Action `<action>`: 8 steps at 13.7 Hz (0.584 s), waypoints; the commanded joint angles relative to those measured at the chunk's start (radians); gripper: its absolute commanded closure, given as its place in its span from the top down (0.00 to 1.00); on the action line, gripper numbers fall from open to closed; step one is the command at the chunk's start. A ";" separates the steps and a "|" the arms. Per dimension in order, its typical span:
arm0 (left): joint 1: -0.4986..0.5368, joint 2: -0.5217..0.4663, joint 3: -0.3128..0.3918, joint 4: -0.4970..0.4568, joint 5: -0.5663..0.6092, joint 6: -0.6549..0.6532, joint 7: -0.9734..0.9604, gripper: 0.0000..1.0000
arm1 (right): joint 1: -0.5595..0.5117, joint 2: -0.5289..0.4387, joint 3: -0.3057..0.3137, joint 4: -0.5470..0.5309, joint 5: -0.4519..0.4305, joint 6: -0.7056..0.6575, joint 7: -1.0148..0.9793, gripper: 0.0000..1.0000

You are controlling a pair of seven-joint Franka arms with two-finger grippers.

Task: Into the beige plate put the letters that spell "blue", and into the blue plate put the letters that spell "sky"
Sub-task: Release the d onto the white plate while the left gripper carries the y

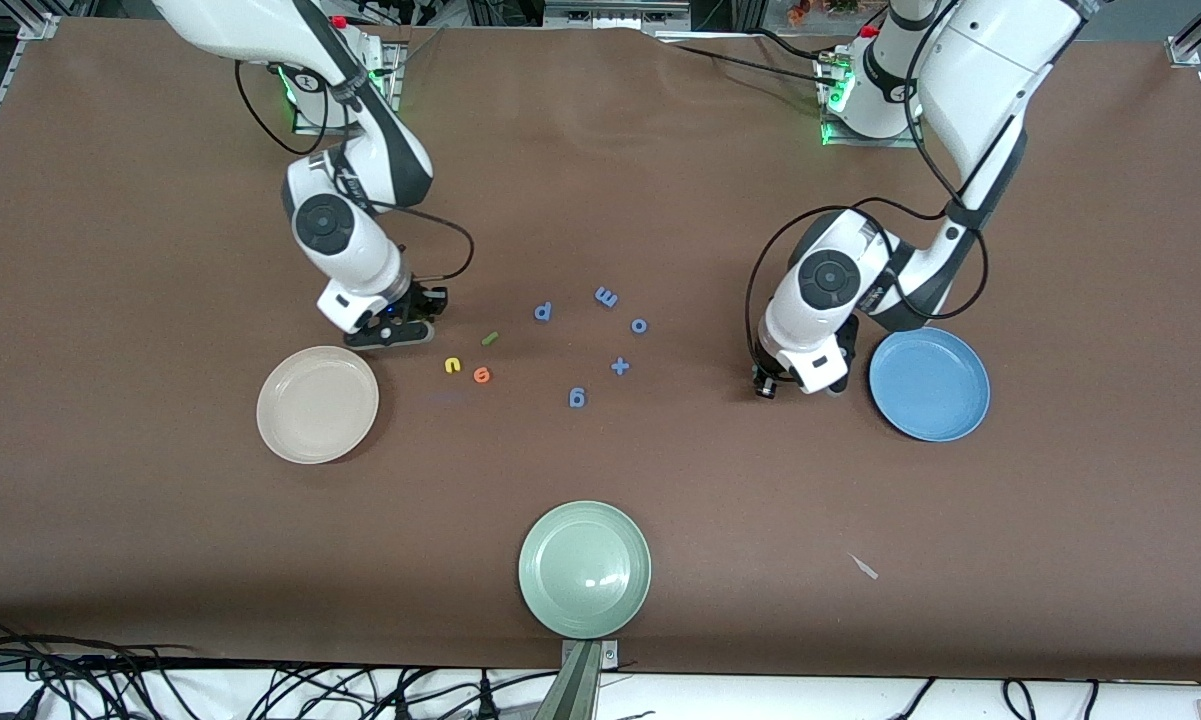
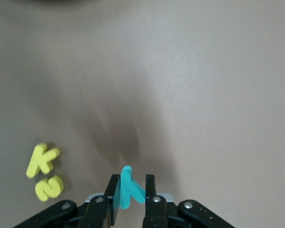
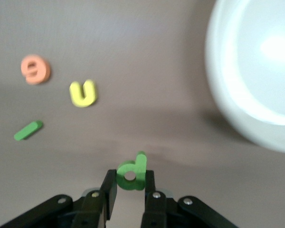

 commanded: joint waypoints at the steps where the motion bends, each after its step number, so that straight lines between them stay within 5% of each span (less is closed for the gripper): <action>1: 0.035 -0.034 -0.006 0.060 -0.044 -0.126 0.108 0.12 | -0.012 0.007 -0.096 0.139 -0.013 -0.143 -0.179 0.18; 3: 0.076 -0.069 -0.005 0.066 -0.080 -0.177 0.212 0.13 | -0.030 0.056 -0.139 0.199 -0.013 -0.138 -0.276 0.19; 7: 0.199 -0.090 -0.005 0.046 -0.086 -0.243 0.396 0.14 | -0.075 0.171 -0.144 0.304 -0.007 -0.119 -0.296 0.60; 8: 0.230 -0.090 -0.005 0.040 -0.084 -0.243 0.439 0.14 | -0.072 0.178 -0.144 0.299 -0.003 -0.106 -0.287 0.64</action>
